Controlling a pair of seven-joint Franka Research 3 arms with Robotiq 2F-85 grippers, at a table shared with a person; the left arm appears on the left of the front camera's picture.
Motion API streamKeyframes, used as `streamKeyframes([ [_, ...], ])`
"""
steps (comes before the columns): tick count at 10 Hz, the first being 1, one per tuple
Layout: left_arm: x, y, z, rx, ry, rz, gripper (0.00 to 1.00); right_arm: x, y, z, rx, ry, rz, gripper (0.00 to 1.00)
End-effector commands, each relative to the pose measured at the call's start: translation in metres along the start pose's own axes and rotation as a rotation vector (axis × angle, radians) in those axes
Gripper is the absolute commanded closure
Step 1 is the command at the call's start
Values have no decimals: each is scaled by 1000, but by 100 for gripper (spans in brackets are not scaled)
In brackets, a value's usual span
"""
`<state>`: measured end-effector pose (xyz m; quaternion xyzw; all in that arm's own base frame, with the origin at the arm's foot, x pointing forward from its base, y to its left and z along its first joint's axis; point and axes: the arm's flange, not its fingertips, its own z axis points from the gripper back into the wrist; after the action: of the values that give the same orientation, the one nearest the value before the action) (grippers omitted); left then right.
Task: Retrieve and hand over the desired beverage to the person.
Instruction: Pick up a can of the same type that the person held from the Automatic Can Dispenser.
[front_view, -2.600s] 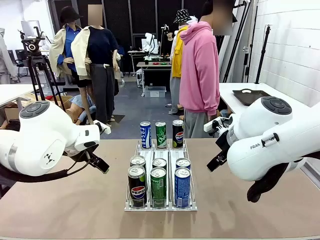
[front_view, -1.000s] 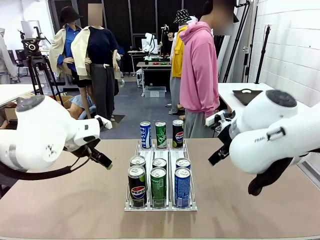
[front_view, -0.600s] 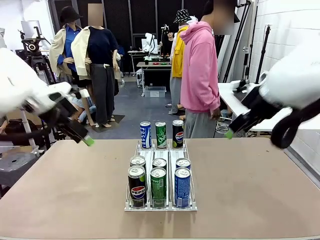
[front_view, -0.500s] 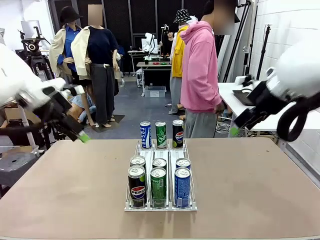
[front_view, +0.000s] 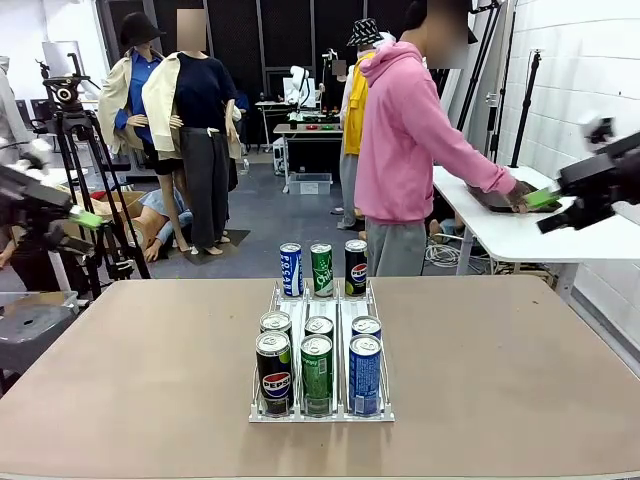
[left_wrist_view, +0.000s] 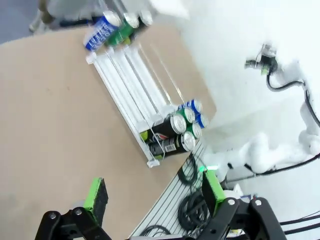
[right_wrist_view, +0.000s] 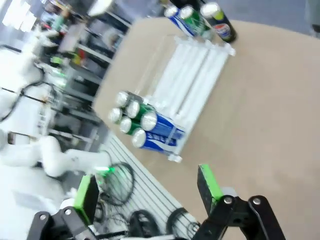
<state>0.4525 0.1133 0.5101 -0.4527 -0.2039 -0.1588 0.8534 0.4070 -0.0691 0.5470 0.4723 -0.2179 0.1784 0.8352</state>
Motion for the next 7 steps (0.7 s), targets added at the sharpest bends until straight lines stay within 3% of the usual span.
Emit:
streamKeyframes([
  [1,-15,24,22,-45,-133,16,0,-17,-22,22,126,-100,-11,0],
  [4,-26,38,77,-112,-329,42,0,-45,-51,69,230,-266,-51,0],
  [7,-23,34,95,-120,-359,13,0,-59,-61,80,256,-323,-73,0],
])
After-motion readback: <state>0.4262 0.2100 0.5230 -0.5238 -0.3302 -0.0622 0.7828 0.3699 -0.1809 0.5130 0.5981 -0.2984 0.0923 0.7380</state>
